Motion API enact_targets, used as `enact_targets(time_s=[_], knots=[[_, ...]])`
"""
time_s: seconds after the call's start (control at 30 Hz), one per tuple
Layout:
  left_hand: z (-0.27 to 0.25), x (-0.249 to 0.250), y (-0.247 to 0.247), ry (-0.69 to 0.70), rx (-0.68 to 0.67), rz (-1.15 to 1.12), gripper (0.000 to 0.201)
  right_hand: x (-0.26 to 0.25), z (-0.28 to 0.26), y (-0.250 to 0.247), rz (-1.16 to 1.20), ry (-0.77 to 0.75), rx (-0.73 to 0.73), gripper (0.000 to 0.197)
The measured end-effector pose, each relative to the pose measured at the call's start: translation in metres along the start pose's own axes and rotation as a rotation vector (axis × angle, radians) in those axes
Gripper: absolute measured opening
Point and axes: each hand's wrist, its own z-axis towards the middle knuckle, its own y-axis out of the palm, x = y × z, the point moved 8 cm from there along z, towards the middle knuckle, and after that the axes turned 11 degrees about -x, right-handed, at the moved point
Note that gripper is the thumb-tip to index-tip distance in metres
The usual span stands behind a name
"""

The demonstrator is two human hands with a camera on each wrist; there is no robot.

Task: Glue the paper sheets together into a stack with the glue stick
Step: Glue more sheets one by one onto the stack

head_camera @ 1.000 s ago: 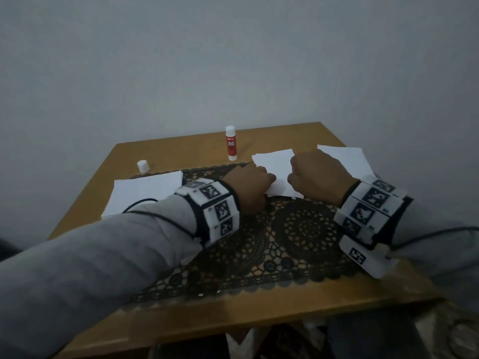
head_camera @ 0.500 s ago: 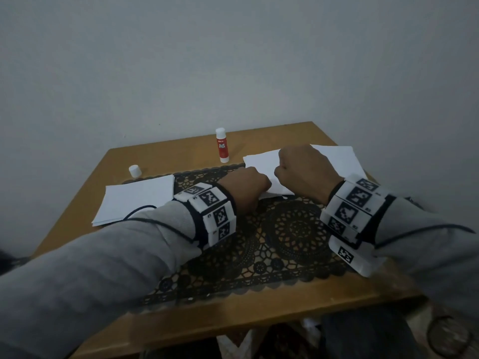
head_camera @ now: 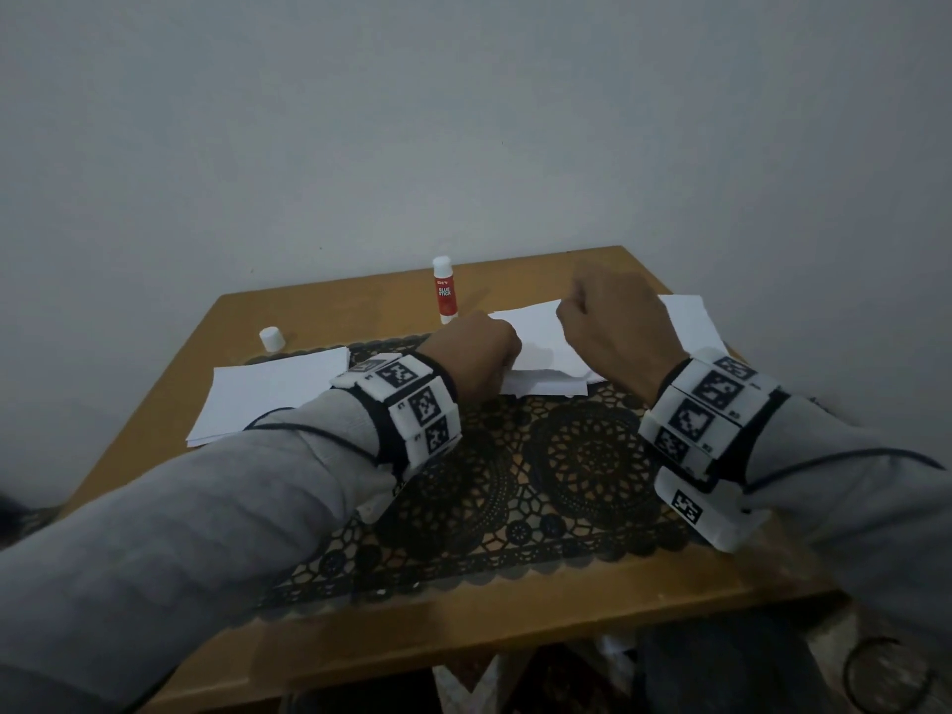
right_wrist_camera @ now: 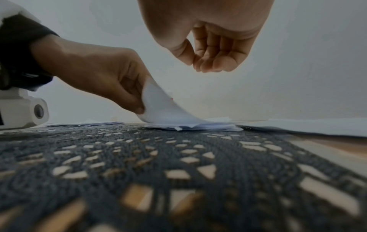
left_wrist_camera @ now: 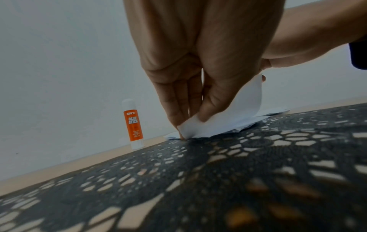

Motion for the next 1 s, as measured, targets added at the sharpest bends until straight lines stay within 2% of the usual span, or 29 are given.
enact_targets(time_s=[0.07, 0.17, 0.23, 0.33, 0.43, 0.6, 0.8, 0.93, 1.0], knots=[[-0.01, -0.007, -0.006, -0.021, 0.052, -0.009, 0.007, -0.001, 0.001, -0.002, 0.014, -0.016, 0.021, 0.02], [-0.037, -0.027, -0.013, -0.057, 0.154, -0.057, 0.014, -0.002, 0.001, 0.001, 0.011, -0.033, 0.01, 0.02], [-0.058, -0.042, -0.012, -0.057, 0.168, -0.078, 0.016, -0.003, 0.0, 0.002, 0.02, -0.042, -0.009, 0.02], [-0.089, -0.061, 0.001, -0.02, 0.101, -0.084, 0.023, -0.005, -0.001, 0.004, 0.02, -0.054, -0.053, 0.019], [-0.112, -0.08, 0.017, -0.024, 0.018, -0.051, 0.021, -0.009, -0.002, 0.008, 0.002, -0.065, -0.099, 0.018], [-0.128, -0.089, 0.04, -0.033, -0.097, -0.031, 0.025, -0.013, -0.004, 0.018, -0.047, -0.088, -0.156, 0.017], [-0.132, -0.094, 0.046, -0.039, -0.148, -0.011, 0.051, -0.031, 0.009, 0.038, 0.02, -0.159, -0.326, 0.017], [-0.132, -0.092, 0.044, -0.05, -0.157, -0.018, 0.041, -0.056, 0.044, 0.046, 0.116, -0.104, -0.355, 0.011], [-0.132, -0.087, 0.043, -0.03, -0.141, -0.024, 0.033, -0.061, 0.062, 0.061, 0.19, -0.03, -0.4, 0.017]])
